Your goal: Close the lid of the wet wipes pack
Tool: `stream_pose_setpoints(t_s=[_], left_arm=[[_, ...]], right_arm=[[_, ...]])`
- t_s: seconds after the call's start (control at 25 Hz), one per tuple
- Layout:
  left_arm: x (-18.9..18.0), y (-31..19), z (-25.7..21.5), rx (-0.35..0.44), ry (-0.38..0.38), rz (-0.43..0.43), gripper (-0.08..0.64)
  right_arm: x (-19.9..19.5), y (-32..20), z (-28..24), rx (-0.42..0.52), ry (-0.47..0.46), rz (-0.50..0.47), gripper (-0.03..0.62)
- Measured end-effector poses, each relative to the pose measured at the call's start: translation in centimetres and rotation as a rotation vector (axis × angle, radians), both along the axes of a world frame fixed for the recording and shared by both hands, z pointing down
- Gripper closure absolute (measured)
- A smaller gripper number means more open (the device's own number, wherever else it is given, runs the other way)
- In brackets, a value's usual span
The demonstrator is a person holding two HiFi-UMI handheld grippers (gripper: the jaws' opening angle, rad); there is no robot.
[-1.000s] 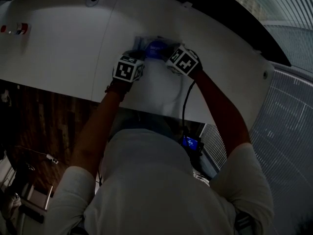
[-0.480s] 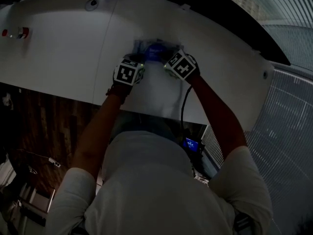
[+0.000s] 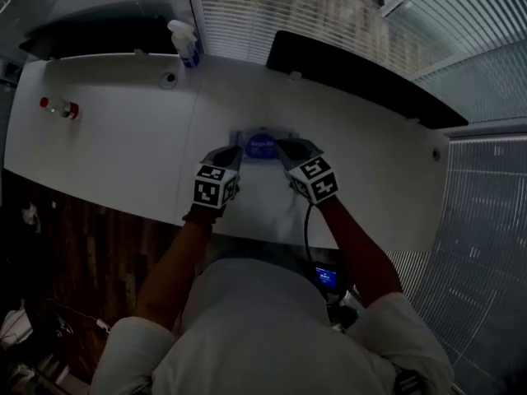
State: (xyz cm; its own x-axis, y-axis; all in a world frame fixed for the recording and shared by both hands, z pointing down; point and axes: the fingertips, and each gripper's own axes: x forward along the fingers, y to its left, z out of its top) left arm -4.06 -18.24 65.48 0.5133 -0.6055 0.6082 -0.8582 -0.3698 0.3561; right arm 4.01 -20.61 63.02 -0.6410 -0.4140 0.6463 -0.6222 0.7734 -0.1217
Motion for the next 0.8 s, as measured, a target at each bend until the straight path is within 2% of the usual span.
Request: stream_pose_setpoints(t_s=[0.2, 0.52, 0.8], left_arm=[[0.7, 0.6, -7.4, 0.094, 0.055, -0.004, 0.557], [2.6, 1.5, -18.7, 0.284, 0.117, 0.039, 0.557], [4.1, 3.8, -25.8, 0.436, 0.173, 0.076, 0.557]], right_arm=[[0.1, 1.3, -7.2, 0.081, -0.094, 0.079, 0.591], [1.0, 2.8, -18.9, 0.261, -0.233, 0.175, 0.591], [1.9, 6.2, -24.3, 0.370, -0.314, 0.252, 0.591]])
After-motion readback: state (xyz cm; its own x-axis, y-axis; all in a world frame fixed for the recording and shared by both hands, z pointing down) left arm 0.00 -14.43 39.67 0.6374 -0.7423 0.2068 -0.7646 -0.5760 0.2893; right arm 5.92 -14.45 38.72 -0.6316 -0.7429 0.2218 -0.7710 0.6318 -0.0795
